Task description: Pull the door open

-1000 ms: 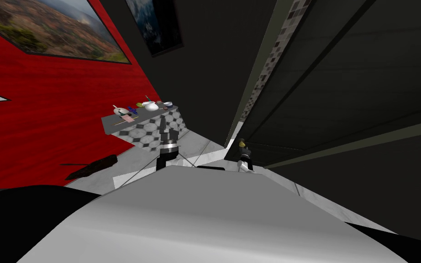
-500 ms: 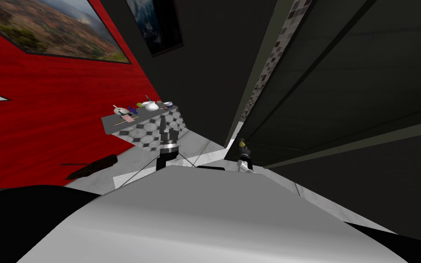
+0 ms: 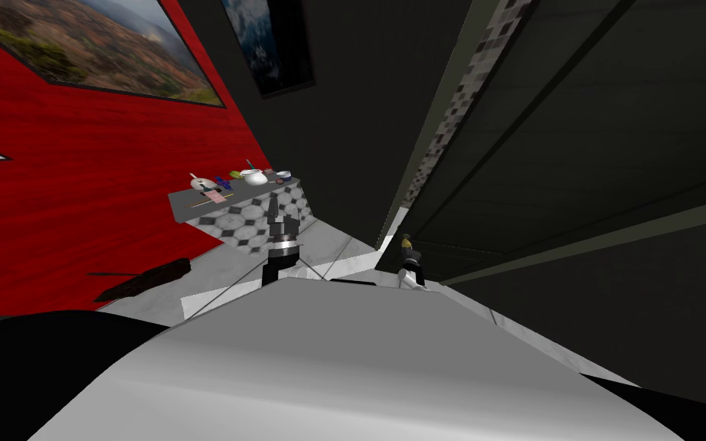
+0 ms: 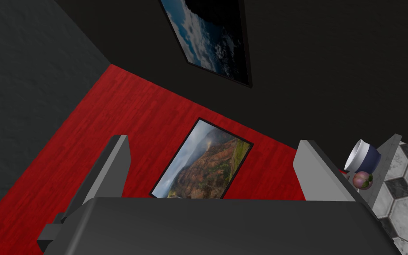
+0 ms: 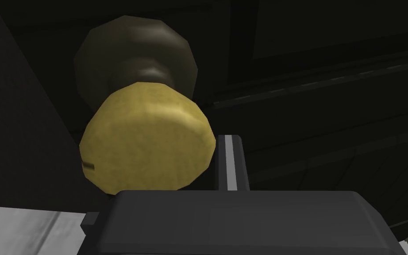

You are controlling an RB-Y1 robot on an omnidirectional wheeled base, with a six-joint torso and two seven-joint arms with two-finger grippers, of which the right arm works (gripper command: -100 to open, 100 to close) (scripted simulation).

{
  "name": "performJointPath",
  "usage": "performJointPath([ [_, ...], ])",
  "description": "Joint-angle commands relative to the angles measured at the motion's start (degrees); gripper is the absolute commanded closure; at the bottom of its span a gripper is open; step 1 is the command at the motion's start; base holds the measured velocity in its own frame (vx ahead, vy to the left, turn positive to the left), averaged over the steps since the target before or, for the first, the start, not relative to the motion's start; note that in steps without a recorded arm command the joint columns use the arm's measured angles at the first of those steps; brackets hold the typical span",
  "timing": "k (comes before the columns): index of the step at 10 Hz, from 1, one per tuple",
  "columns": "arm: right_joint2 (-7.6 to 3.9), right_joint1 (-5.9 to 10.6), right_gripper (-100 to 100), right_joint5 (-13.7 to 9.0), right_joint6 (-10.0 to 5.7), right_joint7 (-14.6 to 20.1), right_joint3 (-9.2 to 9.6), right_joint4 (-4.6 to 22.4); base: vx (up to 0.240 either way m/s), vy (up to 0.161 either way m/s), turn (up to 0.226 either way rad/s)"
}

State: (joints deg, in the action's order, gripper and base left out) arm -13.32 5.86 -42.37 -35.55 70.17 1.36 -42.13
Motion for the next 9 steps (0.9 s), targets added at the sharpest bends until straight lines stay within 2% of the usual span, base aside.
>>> performJointPath([
  [1, 0.24, 0.25, 100, 0.12, -0.16, 0.00, 0.24, -0.27, -0.007, 0.003, -0.006],
  [3, 0.24, 0.25, 100, 0.12, -0.16, 0.00, 0.24, -0.27, 0.000, 0.000, 0.000],
  [4, -0.07, -0.72, -100, 0.73, -1.62, 1.10, 1.49, -0.38, -0.104, -0.037, 0.108],
  [7, -0.21, -1.70, -100, 1.75, -3.87, 2.67, 3.59, -0.91, -0.176, -0.079, 0.105],
  [8, -0.29, -2.27, -100, 2.33, -5.16, 3.57, 4.80, -1.22, -0.121, -0.071, 0.108],
  [9, -0.29, -2.27, -100, 2.33, -5.16, 3.57, 4.80, -1.22, -0.102, -0.045, 0.110],
])
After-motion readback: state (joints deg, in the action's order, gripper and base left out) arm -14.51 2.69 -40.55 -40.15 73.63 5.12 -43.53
